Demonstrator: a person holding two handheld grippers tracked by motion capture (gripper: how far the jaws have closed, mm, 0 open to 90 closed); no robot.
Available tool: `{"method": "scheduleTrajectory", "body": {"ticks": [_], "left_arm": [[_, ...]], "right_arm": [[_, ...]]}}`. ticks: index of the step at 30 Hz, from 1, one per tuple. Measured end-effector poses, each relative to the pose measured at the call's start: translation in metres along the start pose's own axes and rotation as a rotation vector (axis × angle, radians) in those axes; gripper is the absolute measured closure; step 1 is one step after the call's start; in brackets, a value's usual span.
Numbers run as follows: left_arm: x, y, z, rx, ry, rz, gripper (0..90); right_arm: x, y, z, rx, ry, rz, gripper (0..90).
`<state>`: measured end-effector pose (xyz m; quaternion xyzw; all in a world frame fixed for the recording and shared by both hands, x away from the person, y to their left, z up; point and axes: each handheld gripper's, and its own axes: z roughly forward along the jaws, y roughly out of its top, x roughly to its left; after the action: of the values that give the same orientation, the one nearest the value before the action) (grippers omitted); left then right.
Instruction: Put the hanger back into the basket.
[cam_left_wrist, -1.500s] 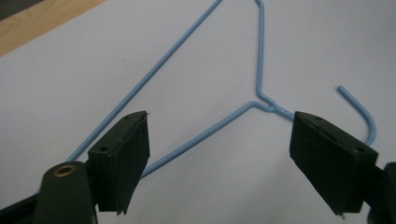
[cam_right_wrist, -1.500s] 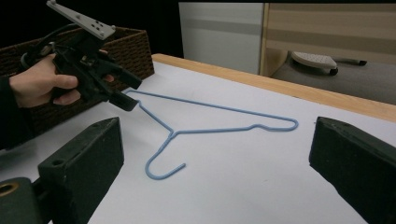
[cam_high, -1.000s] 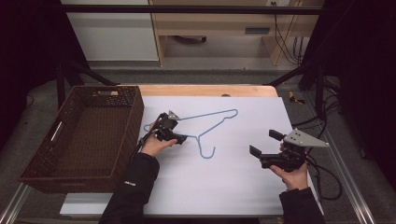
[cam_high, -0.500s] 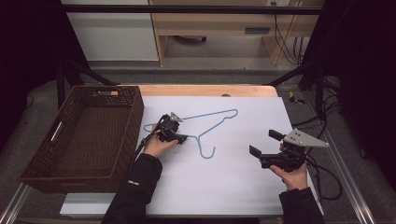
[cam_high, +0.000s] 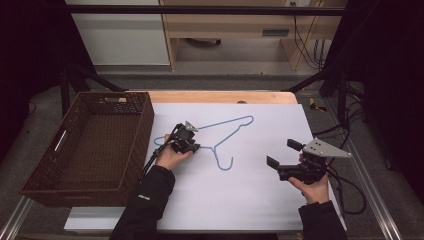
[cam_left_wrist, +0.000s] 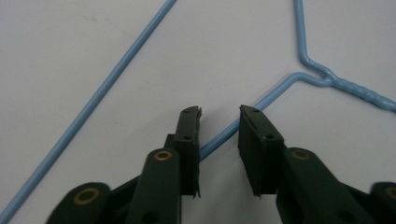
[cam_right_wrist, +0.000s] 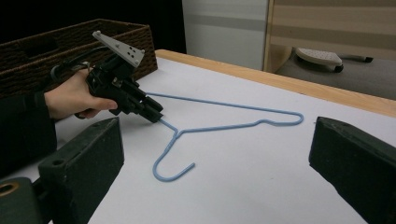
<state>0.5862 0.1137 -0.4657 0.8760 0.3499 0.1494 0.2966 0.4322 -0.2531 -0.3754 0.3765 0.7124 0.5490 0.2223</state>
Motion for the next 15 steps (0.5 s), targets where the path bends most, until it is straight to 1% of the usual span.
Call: {"method": "scheduleTrajectory", "body": {"ticks": [1,4,5,7,15], "left_arm": [[-0.0006,0.0001,0.0000,-0.001,0.005,0.002,71.3],[-0.0018,0.0007,-0.0014,0.014,0.010,0.025,73.9],[-0.0027,0.0007,-0.0013,0.010,0.014,0.028,74.7],[-0.0036,0.0011,-0.0027,0.021,0.017,0.046,76.7],[-0.0056,0.0001,-0.0054,0.036,-0.005,0.073,80.0]], "right_arm": [[0.0000,0.0000,0.0000,-0.001,0.000,0.000,3.6],[0.0000,0.0000,0.0000,-0.001,0.000,0.000,3.6],[0.0000,0.0000,0.0000,-0.001,0.000,0.000,3.6],[0.0000,0.0000,0.0002,-0.001,0.000,0.000,3.6],[0.0001,0.0000,0.0002,-0.002,0.002,0.000,3.6]]}}
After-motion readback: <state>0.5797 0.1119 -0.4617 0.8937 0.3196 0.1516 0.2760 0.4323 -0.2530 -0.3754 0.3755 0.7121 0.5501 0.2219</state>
